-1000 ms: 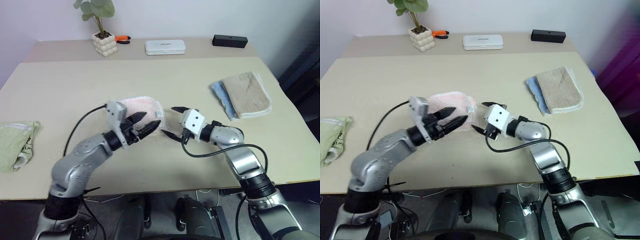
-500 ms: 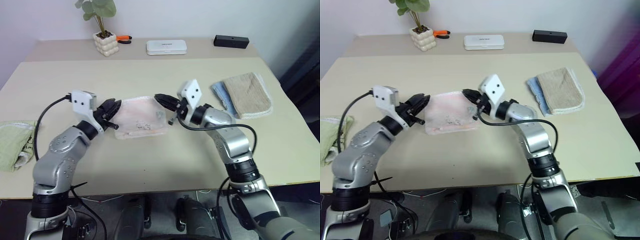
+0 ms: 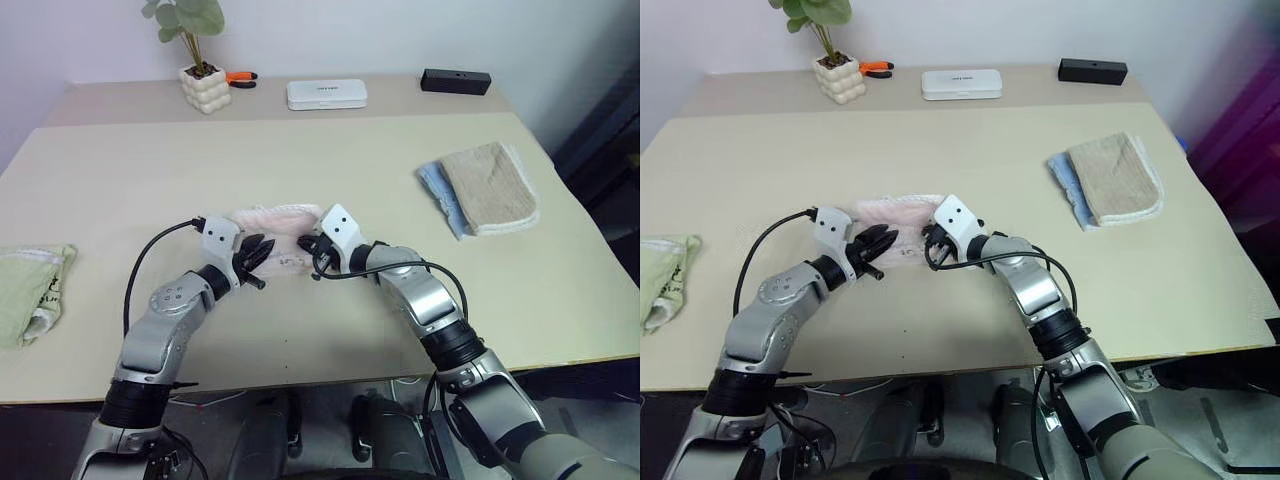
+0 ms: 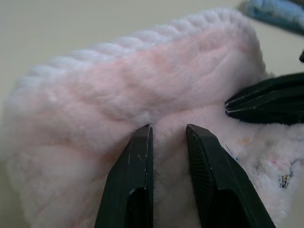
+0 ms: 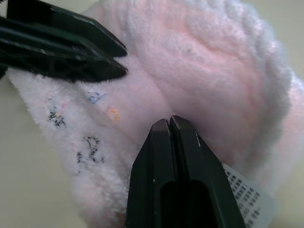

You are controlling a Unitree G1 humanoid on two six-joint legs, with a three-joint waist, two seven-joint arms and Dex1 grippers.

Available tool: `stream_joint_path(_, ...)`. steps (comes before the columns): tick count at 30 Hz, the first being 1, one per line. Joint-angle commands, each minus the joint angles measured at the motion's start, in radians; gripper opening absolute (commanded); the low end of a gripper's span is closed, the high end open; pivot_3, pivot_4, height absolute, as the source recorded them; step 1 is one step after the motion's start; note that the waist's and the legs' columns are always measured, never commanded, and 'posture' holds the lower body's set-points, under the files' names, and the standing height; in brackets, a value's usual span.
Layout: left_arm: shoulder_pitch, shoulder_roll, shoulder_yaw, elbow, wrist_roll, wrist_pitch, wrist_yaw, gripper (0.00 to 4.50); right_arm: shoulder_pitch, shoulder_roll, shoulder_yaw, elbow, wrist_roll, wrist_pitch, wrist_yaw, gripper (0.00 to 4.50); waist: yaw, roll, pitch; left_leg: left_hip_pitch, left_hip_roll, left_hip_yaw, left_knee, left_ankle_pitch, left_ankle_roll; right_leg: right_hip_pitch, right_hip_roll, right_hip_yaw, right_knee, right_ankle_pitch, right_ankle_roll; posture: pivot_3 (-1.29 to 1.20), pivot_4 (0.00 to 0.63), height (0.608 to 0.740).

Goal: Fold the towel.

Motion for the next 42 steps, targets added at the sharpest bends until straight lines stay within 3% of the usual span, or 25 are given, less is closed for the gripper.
stream_joint_path(1, 0.009, -0.011, 0.184, -0.118, -0.137, 0.044, 0.057, 1.34, 0.002, -0.051, -0.056, -0.141, 0.055, -0.044, 0.068, 1.24, 0.0, 0.0, 0.0, 0.0, 0.0, 0.0, 0.0, 0.0, 0.0, 0.0, 0.0, 0.0, 0.0, 0.0, 0.0, 0.0, 0.15, 0.734)
stream_joint_path(4, 0.034, -0.012, 0.282, -0.164, -0.215, 0.113, 0.112, 2.37, 0.026, -0.123, -0.045, -0.214, 0.047, -0.102, 0.131, 2.7, -0.002, 0.0, 0.0, 0.0, 0.0, -0.001, 0.0, 0.0, 0.0, 0.0, 0.0, 0.0, 0.0, 0.0, 0.0, 0.0, 0.15, 0.734)
stream_joint_path(7, 0.073, -0.03, 0.366, -0.201, -0.325, 0.207, 0.185, 3.97, 0.066, -0.194, -0.027, -0.285, 0.048, -0.153, 0.2, 4.27, -0.001, 0.0, 0.0, 0.001, 0.0, -0.001, 0.0, -0.001, 0.0, 0.001, 0.0, 0.0, 0.0, 0.0, 0.0, 0.0, 0.15, 0.734)
stream_joint_path(8, 0.086, -0.042, 0.39, -0.2, -0.38, 0.253, 0.213, 4.37, 0.075, -0.208, -0.023, -0.298, 0.049, -0.166, 0.216, 4.5, 0.0, 0.0, 0.0, 0.001, 0.0, -0.001, 0.0, -0.001, 0.0, 0.001, 0.0, 0.0, 0.0, 0.0, 0.0, 0.0, 0.15, 0.734)
stream_joint_path(14, 0.098, -0.15, 0.464, -0.119, -0.658, 0.401, 0.359, 4.48, 0.108, -0.209, 0.004, -0.347, 0.059, -0.19, 0.256, 4.5, 0.002, -0.001, 0.0, 0.001, 0.0, -0.001, 0.002, -0.004, 0.005, 0.002, 0.0, 0.0, 0.0, 0.0, 0.0, 0.0, 0.15, 0.734)
stream_joint_path(22, 0.067, -0.231, 0.308, -0.093, -0.7, 0.479, 0.445, 4.48, 0.113, -0.203, 0.01, -0.379, 0.058, -0.188, 0.253, 4.5, 0.009, -0.001, 0.0, 0.001, -0.001, -0.002, 0.002, -0.001, 0.001, 0.004, 0.0, 0.0, 0.0, 0.0, 0.0, 0.0, 0.15, 0.734)
stream_joint_path(25, 0.044, -0.26, 0.269, -0.065, -0.679, 0.471, 0.459, 3.79, 0.109, -0.203, 0.006, -0.377, 0.052, -0.186, 0.244, 4.5, 0.017, -0.001, 0.0, 0.002, -0.001, -0.001, 0.002, -0.001, 0.001, 0.004, 0.0, 0.0, 0.0, 0.0, 0.0, 0.0, 0.15, 0.734)
stream_joint_path(31, 0.02, -0.287, 0.252, -0.045, -0.685, 0.449, 0.455, 0.79, 0.12, -0.205, 0.011, -0.387, 0.044, -0.183, 0.232, 4.5, 0.024, -0.001, 0.0, 0.001, -0.001, -0.001, 0.003, -0.002, 0.002, 0.004, 0.0, 0.0, -0.001, 0.0, 0.0, 0.0, 0.15, 0.734)
stream_joint_path(33, 0.024, -0.283, 0.259, -0.048, -0.693, 0.451, 0.454, 0.08, 0.125, -0.203, 0.011, -0.396, 0.045, -0.177, 0.224, 4.5, 0.024, -0.001, 0.0, 0.001, -0.001, -0.001, 0.003, -0.002, 0.002, 0.004, 0.0, 0.0, -0.001, 0.0, 0.0, 0.0, 0.15, 0.734)
stream_joint_path(38, 0.017, -0.266, 0.401, -0.096, -0.788, 0.341, 0.439, 0.08, 0.131, -0.208, 0.003, -0.413, 0.045, -0.163, 0.208, 4.5, 0.022, -0.001, 0.0, 0.001, 0.0, -0.001, 0.003, -0.002, 0.002, 0.003, 0.0, 0.0, -0.001, 0.0, 0.0, 0.0, 0.15, 0.734)
stream_joint_path(42, -0.04, -0.186, 0.548, -0.094, -0.795, 0.193, 0.46, 0.08, 0.131, -0.218, 0.0, -0.411, 0.047, -0.162, 0.209, 4.5, 0.02, -0.001, 0.0, 0.001, 0.001, -0.001, 0.003, -0.004, 0.003, 0.002, 0.0, 0.0, -0.001, 0.0, -0.001, 0.0, 0.15, 0.734)
